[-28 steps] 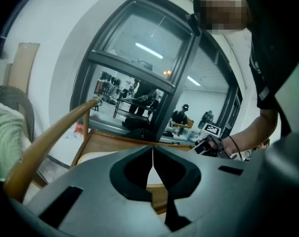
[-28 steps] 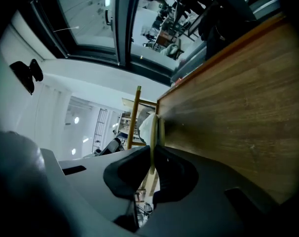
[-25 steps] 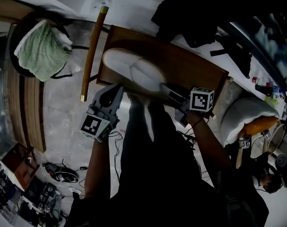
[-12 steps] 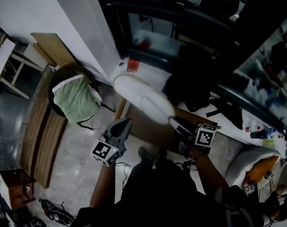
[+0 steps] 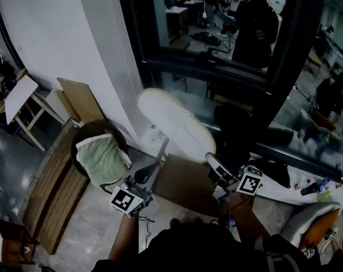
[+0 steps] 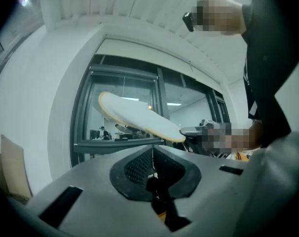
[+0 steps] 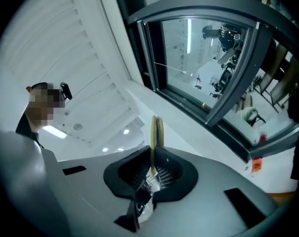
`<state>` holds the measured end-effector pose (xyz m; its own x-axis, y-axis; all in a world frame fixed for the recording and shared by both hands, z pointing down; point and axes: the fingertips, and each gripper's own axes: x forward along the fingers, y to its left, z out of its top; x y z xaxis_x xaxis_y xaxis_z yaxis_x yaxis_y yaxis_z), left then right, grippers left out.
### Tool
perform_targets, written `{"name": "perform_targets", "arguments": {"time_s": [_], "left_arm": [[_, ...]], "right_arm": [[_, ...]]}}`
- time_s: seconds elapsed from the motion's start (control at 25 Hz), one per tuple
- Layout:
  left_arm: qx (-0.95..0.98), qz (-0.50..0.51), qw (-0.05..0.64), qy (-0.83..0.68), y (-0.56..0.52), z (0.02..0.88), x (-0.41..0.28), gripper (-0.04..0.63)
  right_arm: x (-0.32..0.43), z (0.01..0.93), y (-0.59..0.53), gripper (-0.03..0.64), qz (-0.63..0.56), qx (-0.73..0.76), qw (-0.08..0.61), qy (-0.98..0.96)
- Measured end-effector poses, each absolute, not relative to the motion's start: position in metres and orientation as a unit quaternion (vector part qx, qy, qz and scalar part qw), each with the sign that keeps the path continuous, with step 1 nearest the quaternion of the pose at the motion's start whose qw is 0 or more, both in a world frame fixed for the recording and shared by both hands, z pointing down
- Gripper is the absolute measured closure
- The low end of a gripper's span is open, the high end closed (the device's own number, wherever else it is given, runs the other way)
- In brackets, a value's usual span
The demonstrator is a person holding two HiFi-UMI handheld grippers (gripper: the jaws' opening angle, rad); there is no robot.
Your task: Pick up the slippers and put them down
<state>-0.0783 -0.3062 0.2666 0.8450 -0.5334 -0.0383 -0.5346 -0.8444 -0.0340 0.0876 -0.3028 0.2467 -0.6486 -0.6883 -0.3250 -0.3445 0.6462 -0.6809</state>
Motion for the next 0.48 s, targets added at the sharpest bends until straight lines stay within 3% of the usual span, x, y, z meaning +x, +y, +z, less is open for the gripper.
{"name": "perform_targets", "arguments": {"time_s": [0.48], "left_arm": [[-0.96,0.016,0.037,0.278,-0.309,0.26,-0.089,0.583]], "right_arm": [[0.089,0.227,-0.3,0.577,-0.257,-0.302,0.309,0.864]]}}
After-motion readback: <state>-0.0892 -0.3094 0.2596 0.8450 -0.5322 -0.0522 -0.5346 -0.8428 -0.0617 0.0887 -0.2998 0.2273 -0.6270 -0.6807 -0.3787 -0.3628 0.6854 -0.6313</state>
